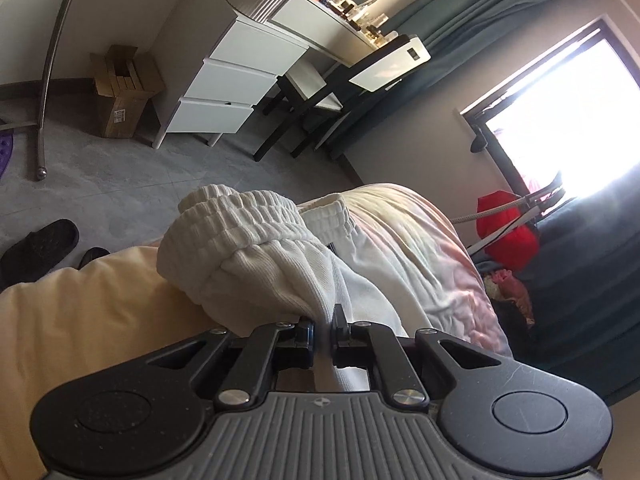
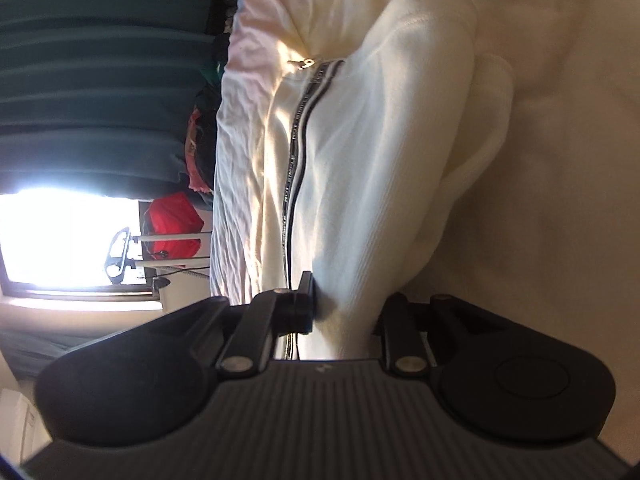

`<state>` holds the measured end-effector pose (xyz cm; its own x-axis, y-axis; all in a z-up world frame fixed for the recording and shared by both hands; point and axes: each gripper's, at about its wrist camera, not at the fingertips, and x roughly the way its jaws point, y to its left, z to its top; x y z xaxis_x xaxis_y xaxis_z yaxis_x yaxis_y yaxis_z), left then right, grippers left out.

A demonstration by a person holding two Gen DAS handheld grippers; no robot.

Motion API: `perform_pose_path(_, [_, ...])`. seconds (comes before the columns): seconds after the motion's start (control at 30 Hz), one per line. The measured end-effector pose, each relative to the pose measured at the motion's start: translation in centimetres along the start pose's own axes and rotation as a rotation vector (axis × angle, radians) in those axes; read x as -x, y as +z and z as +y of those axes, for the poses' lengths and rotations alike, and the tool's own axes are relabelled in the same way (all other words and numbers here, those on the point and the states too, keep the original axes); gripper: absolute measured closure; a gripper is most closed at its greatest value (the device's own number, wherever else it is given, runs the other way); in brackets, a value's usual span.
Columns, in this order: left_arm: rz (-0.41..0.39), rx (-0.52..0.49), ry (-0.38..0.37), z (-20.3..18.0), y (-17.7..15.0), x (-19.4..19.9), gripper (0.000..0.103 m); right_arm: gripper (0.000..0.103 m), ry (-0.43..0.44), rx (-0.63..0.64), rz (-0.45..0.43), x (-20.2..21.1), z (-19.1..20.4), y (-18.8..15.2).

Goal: Fold clothes

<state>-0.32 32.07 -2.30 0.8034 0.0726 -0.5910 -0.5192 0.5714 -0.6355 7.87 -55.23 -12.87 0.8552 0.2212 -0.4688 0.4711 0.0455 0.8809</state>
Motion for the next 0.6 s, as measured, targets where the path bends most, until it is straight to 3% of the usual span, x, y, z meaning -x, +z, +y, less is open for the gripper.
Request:
perform_pose_path(0.07, [0.011, -0.04, 0.015, -0.2, -0.2, 0.1, 0.089, 0.047, 0.01, -0.011, 0.016, 0.0, -0.7, 0.0])
perform_pose_path(0.1, [0.015, -0.063, 0.026, -0.4, -0.3, 0.2, 0.086, 0.025, 0.012, -0.014, 0.0, 0.2, -0.8, 0.0])
perform_pose_path(0.13, [0.019, -0.094, 0.038, -0.6, -0.4, 0.3, 0.074, 0.019, 0.015, -0.018, -0.023, 0.2, -0.7, 0.0])
perform_pose_path(0.17, [0.018, -0.123, 0.045, -0.8, -0.6, 0.7, 0.057, 0.019, 0.029, -0.022, -0.041, 0.2, -0.7, 0.2])
perform_pose_path(0.23, [0.018, -0.181, 0.06, -1.2, -1.0, 1.5, 0.038, 0.019, 0.062, -0.06, -0.083, 0.2, -1.2, 0.9])
perform_pose_path(0.37, [0.017, -0.297, 0.091, -2.0, -1.7, 3.1, 0.026, 0.02, 0.111, -0.13, -0.166, 0.0, -2.2, 2.4])
perform_pose_path(0.43, [0.017, -0.355, 0.106, -2.4, -2.0, 3.9, 0.025, 0.031, 0.133, -0.129, -0.198, -0.1, -2.3, 3.2])
perform_pose_path(0.5, [0.008, -0.403, 0.118, -3.2, -2.5, 4.9, 0.025, 0.031, 0.163, -0.108, -0.206, -0.3, -2.2, 4.0])
perform_pose_path(0.6, [-0.025, -0.439, 0.095, -5.1, -3.1, 6.4, 0.025, 0.041, 0.122, -0.018, -0.247, -0.3, -1.5, 5.1])
